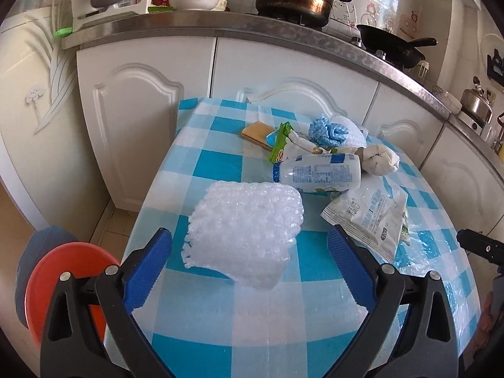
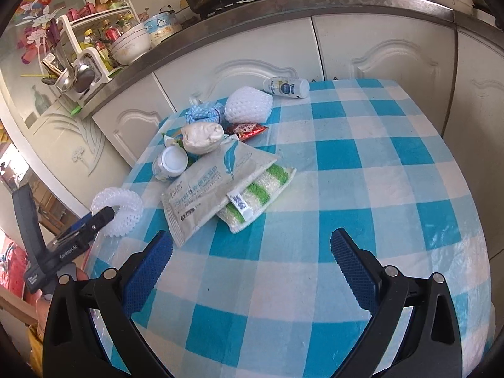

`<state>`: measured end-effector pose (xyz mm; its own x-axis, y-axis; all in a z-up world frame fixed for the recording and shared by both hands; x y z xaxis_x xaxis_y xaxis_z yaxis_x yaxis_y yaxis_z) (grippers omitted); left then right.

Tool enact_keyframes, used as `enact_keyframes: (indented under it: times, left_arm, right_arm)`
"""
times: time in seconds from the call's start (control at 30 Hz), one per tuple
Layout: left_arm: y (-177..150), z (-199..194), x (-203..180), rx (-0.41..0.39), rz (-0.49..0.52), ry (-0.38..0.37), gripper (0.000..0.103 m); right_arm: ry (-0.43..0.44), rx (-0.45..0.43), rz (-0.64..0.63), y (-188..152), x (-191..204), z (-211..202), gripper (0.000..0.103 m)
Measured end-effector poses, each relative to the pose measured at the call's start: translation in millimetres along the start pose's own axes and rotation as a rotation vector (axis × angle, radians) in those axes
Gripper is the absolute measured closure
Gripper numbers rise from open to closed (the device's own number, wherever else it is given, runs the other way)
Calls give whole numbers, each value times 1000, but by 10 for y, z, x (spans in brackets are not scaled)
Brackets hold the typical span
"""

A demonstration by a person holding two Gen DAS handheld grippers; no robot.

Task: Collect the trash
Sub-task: 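Grasp the white foam fruit net with the left gripper, then grasp the white plastic bag with the right gripper while the left gripper holds the foam net, then carry both items to the red bucket and open both grippers to drop them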

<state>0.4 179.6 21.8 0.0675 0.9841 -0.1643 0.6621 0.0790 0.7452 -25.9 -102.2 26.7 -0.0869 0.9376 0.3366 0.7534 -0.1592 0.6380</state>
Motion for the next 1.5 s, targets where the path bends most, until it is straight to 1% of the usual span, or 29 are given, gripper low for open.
enact_keyframes:
  times: [0.03, 0.07, 0.1, 0.17, 0.27, 0.4, 0.43, 0.5, 0.53, 0.57, 0.63, 0.7, 0.73, 0.77, 0.93, 1.03, 1.17, 1.33, 1.43, 1.5]
  left_arm:
    - [14, 24, 5, 3, -5, 3, 6]
    - [26, 46, 10, 8, -12, 0, 13]
    - [36, 78, 18, 20, -22, -6, 27]
    - [33, 146, 48, 62, -46, -8, 39]
    - [4, 205, 63, 80, -61, -22, 43]
    - [-24, 197, 14, 75, -38, -23, 47]
    - [-29, 191, 9, 75, -43, -27, 48]
    - [-33, 169, -2, 71, -49, -38, 49]
    - [-36, 159, -10, 68, -48, -39, 49]
    - [-38, 149, -20, 66, -47, -42, 49]
    - [-40, 130, -31, 63, -45, -45, 50]
    - [-39, 100, -33, 57, -45, -51, 50]
    - [-34, 82, -31, 51, -48, -52, 50]
    - [-32, 63, -27, 46, -50, -53, 50]
    - [-9, -48, -17, 19, -59, -61, 51]
    - [9, -152, 6, -1, -69, -67, 51]
    - [20, -337, 70, -34, -84, -62, 51]
    - [-1, -638, 254, -80, -112, -37, 51]
    - [-28, -811, 456, -108, -138, 10, 51]
    - [-67, -913, 640, -123, -154, 60, 51]
  right_arm:
    - [21, -1, 4, 59, 9, 54, 4]
    - [51, -5, 9, 127, 28, 107, 4]
    - [73, -12, 11, 186, 50, 151, 4]
    - [103, -28, 10, 310, 97, 253, 4]
    - [148, -54, 7, 468, 192, 393, 5]
    - [138, -78, -33, 631, 337, 586, 7]
    - [131, -80, -40, 662, 360, 640, 8]
    - [111, -74, -53, 716, 406, 754, 13]
    - [105, -66, -55, 732, 417, 811, 25]
    - [105, -57, -52, 744, 428, 859, 31]
    - [103, -45, -55, 755, 443, 941, 33]
    - [77, -37, -70, 749, 459, 1001, 44]
    - [74, -36, -71, 740, 466, 1015, 53]
    - [71, -37, -72, 734, 472, 1017, 57]
    - [38, -82, -119, 707, 549, 889, 62]
    - [27, -133, -139, 711, 600, 698, 63]
    - [40, -187, -141, 714, 671, 397, 64]
    - [87, -241, -147, 686, 845, 28, 64]
    - [140, -229, -171, 634, 1078, -76, 64]
    - [188, -207, -189, 581, 1279, -93, 64]
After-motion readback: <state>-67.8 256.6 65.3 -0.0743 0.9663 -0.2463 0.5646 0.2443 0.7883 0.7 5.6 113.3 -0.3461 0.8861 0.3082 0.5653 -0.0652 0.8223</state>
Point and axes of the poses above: each gripper's, at about its wrist camera, not at the fingertips, and z roughly the way its jaws point, x to its left, y to its top, the point moved 4 cm from there along z, roughly the way its jaws point
